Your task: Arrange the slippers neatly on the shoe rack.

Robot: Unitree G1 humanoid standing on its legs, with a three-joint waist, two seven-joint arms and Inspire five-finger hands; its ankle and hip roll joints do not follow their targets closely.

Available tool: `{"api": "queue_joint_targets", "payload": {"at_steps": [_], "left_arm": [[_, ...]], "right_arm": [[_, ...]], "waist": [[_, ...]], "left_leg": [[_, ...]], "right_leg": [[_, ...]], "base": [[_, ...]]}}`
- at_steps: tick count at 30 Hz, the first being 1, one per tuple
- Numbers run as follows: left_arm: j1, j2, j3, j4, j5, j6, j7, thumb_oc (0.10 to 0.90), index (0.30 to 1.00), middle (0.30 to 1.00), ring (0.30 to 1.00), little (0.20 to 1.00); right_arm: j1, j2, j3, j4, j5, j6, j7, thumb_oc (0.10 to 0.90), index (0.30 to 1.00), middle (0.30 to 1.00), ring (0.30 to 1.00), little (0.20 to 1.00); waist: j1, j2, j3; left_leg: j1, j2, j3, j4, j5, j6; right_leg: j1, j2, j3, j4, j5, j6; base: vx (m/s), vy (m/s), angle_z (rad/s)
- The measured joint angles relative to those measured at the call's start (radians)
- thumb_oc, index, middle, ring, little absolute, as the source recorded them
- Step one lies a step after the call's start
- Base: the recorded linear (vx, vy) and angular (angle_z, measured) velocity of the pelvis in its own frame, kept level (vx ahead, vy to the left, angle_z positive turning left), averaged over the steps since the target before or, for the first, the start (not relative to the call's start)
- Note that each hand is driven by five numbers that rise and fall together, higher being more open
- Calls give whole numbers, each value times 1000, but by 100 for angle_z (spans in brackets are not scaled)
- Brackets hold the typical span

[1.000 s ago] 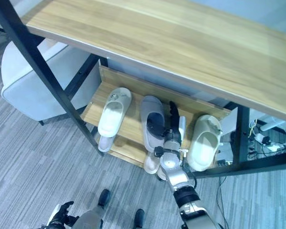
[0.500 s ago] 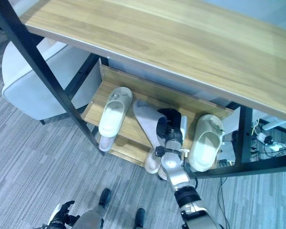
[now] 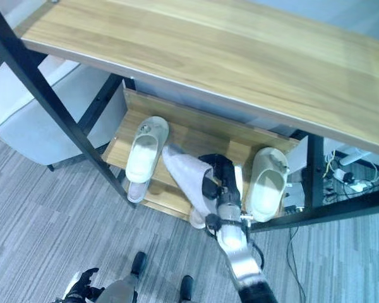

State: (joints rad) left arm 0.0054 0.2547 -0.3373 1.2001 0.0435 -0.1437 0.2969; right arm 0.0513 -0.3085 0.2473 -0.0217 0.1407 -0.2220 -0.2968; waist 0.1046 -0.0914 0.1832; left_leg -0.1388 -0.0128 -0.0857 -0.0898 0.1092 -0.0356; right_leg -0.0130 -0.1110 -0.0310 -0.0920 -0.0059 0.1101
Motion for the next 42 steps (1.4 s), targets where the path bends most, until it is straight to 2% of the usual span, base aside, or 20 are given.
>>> {"api": "queue_joint_targets", "payload": {"at_steps": [6, 9, 13, 16, 18, 20, 21, 22, 23, 24, 25, 30, 31, 33, 35, 36, 37, 39, 41, 42], "left_arm": [[26, 10, 41, -5, -4, -2, -7, 800, 900, 900, 900, 900], [18, 12, 134, -43, -124, -16, -4, 800, 900, 900, 900, 900], [-108, 10, 203, -140, -369, -100, 2, 800, 900, 900, 900, 900], [-194, 8, 245, -214, -541, -163, 3, 800, 900, 900, 900, 900], [-229, 11, 266, -237, -597, -184, 9, 800, 900, 900, 900, 900], [-249, 3, 249, -316, -632, -208, 41, 800, 900, 900, 900, 900], [-277, -2, 227, -348, -631, -224, 44, 800, 900, 900, 900, 900], [-291, -11, 223, -346, -631, -233, 49, 800, 900, 900, 900, 900], [-283, -17, 222, -338, -629, -229, 54, 800, 900, 900, 900, 900], [-254, -26, 221, -331, -625, -223, 66, 800, 900, 900, 900, 900], [-224, -32, 220, -327, -624, -220, 71, 800, 900, 900, 900, 900], [-131, -34, 232, -232, -580, -196, 67, 800, 900, 900, 900, 900], [-110, -30, 231, -215, -553, -193, 67, 800, 900, 900, 900, 900], [-86, -15, 221, -150, -510, -188, 62, 800, 900, 900, 900, 900], [-87, -10, 220, -136, -493, -179, 58, 800, 900, 900, 900, 900], [-98, -10, 221, -134, -474, -178, 52, 800, 900, 900, 900, 900], [-116, -11, 220, -112, -466, -177, 43, 800, 900, 900, 900, 900], [-152, -9, 218, -65, -446, -177, 42, 800, 900, 900, 900, 900], [-179, -12, 180, -73, -417, -177, 40, 800, 900, 900, 900, 900], [-183, -25, 148, -85, -394, -180, 38, 800, 900, 900, 900, 900]], "right_arm": [[140, -110, 102, -22, 68, -17, 174, 400, 300, 300, 300, 300], [173, -138, 114, 126, 87, -38, 240, 400, 300, 300, 300, 300], [88, -188, 115, 293, 200, -2, 236, 400, 300, 300, 300, 300], [32, -216, 128, 272, 253, 4, 216, 400, 300, 300, 300, 300], [-22, -215, 153, 259, 257, 5, 202, 400, 300, 300, 300, 300], [-78, -219, 163, 183, 267, -1, 164, 400, 300, 300, 300, 300], [-100, -202, 144, 154, 267, -15, 154, 400, 300, 300, 300, 300], [-133, -180, 139, 158, 267, -16, 151, 400, 300, 300, 300, 300], [-140, -167, 138, 159, 266, -15, 151, 400, 300, 300, 300, 300], [-128, -139, 128, 156, 266, -19, 144, 400, 300, 300, 300, 300], [-119, -139, 131, 149, 265, -19, 140, 400, 300, 300, 300, 300], [-82, -128, 111, 152, 262, -20, 148, 400, 300, 300, 300, 300], [-45, -127, 103, 155, 262, -20, 160, 400, 300, 300, 300, 300], [-7, -111, 108, 174, 263, -22, 179, 400, 300, 300, 300, 300], [19, -100, 108, 178, 263, -24, 187, 400, 300, 300, 300, 300], [29, -100, 118, 191, 263, -31, 191, 400, 300, 300, 300, 300], [29, -82, 122, 229, 262, -36, 207, 400, 300, 300, 300, 300], [35, -70, 150, 286, 263, -33, 207, 400, 300, 300, 300, 300], [82, -64, 154, 329, 269, -23, 203, 400, 300, 300, 300, 300], [136, -69, 151, 346, 275, -9, 203, 400, 300, 300, 300, 300]], "waist": [[-47, -3, 3], [-46, -13, 39], [-69, 18, 151], [-70, 49, 216], [-65, 49, 232], [-69, 76, 238], [-80, 90, 251], [-76, 91, 252], [-61, 96, 252], [-72, 95, 253], [-68, 88, 251], [-59, 85, 249], [-56, 71, 237], [-73, 29, 188], [-86, 14, 169], [-101, 11, 166], [-108, 10, 164], [-123, 10, 151], [-172, 18, 145], [-185, 21, 143]], "left_leg": [[20, 7, 48, 0, -8, 9], [-21, 13, 79, 74, -29, 5], [-185, 14, 62, 279, -90, 10], [-303, 6, 40, 430, -138, 12], [-362, 1, 32, 493, -155, 14], [-473, -21, -29, 526, -151, -19], [-519, -17, -31, 522, -155, -30], [-563, -3, -5, 597, -181, 8], [-559, 8, 11, 639, -196, 22], [-516, 27, 45, 636, -224, 5], [-504, 24, 51, 624, -209, -6], [-417, 29, 55, 565, -211, 6], [-358, 34, 57, 523, -207, 6], [-300, 27, 95, 470, -202, 19], [-265, 26, 114, 445, -206, 30], [-225, 26, 117, 415, -212, 51], [-180, 30, 118, 363, -196, 55], [-117, 35, 129, 270, -186, 77], [-92, 10, 89, 239, -170, 51], [-72, -12, 47, 239, -169, 33]], "right_leg": [[-4, 1, 41, 1, 16, -2], [-65, 7, 45, 82, -2, 5], [-222, 4, 33, 298, -75, -5], [-347, -6, 14, 492, -150, -22], [-417, -15, 8, 587, -186, -29], [-521, -22, -48, 718, -252, -70], [-548, -45, -90, 717, -245, -73], [-567, -71, -141, 739, -275, -92], [-563, -74, -156, 752, -289, -93], [-547, -91, -189, 790, -313, -88], [-534, -102, -196, 789, -324, -86], [-425, -85, -211, 679, -299, -72], [-354, -70, -214, 610, -275, -63], [-340, -90, -194, 620, -247, -30], [-327, -85, -152, 617, -226, -28], [-354, -67, -120, 661, -220, -36], [-367, -28, -65, 661, -237, -16], [-423, 45, -45, 593, -226, -18], [-481, 97, -58, 457, -149, -26], [-435, 83, -80, 377, 14, -101]], "base": [[-127, -36, -27], [-275, -53, -24], [-169, -65, 12], [-107, -87, 21], [-84, -167, 23], [54, -173, 99], [255, -85, 168], [246, -30, 132], [191, 39, 108], [132, 105, 88], [131, 105, 68], [201, 38, 2], [102, 121, -12], [181, 150, -19], [233, 122, -27], [296, 109, -34], [264, 63, -32], [235, -26, -26], [178, -98, 70], [107, -177, 106]]}}
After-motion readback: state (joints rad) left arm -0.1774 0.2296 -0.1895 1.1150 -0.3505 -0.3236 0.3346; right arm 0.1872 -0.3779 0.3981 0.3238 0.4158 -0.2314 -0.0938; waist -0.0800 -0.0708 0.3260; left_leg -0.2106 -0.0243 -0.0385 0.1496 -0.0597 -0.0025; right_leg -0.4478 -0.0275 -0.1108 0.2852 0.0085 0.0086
